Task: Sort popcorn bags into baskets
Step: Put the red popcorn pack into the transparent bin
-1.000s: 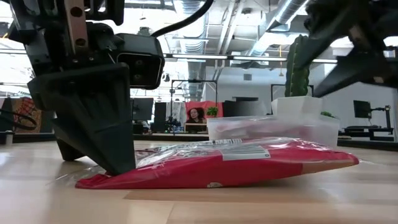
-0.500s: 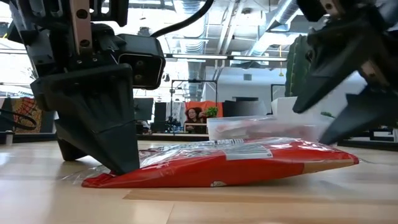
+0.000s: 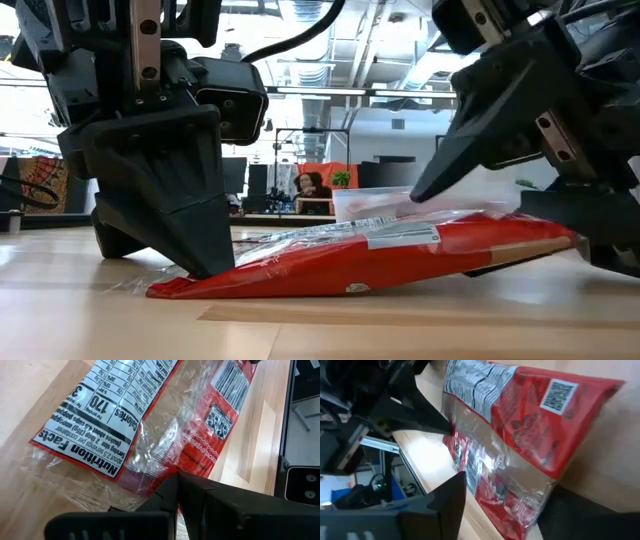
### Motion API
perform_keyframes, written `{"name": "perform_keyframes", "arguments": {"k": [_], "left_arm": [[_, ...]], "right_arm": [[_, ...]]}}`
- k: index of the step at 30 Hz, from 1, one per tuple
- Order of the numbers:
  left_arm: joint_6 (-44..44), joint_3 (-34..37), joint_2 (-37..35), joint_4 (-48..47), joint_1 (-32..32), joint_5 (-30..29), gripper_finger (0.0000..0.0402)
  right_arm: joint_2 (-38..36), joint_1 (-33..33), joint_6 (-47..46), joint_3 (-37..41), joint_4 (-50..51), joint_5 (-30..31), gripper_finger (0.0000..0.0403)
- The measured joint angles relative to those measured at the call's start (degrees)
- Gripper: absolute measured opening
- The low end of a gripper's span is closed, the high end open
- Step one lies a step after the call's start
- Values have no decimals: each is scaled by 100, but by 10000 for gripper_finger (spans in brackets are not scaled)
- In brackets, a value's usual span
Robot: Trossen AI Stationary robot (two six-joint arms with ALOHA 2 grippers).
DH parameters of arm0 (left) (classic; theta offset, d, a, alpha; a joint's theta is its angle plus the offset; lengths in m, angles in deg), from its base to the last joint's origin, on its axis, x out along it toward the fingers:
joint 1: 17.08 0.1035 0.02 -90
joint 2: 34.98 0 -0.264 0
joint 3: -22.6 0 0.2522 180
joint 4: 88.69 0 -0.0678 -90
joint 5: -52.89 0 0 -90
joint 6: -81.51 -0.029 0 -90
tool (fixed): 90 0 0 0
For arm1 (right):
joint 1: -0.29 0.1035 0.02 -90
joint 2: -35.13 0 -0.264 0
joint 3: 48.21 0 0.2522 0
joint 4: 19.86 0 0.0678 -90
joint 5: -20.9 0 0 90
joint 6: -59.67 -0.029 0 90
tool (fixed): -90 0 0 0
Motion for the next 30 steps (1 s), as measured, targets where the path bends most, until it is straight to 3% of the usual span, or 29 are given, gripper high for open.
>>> {"name": "perform_keyframes", "arguments": {"k": [3,8,10,15,20,27,30], "left_arm": [[11,2,0,13,0,2,0],[55,-1,0,24,12,12,0],[79,-32,-1,2,20,95,0],[-71,-194,-186,-58,36,799,0],[-129,-243,-899,-380,24,1225,0],[-314,-251,-2182,-1408,32,722,0],[-446,-251,-2681,-1766,26,325,0]], "right_arm": [[5,-81,-3,2,42,-2,183],[14,-190,-5,7,38,-122,52],[15,-194,67,10,-15,-121,20],[-265,-389,487,32,251,-433,24],[-1117,-890,1443,41,984,-980,16],[-2854,-2006,3057,30,2611,-1802,16],[-3710,-2708,3758,28,3800,-2304,16]]}}
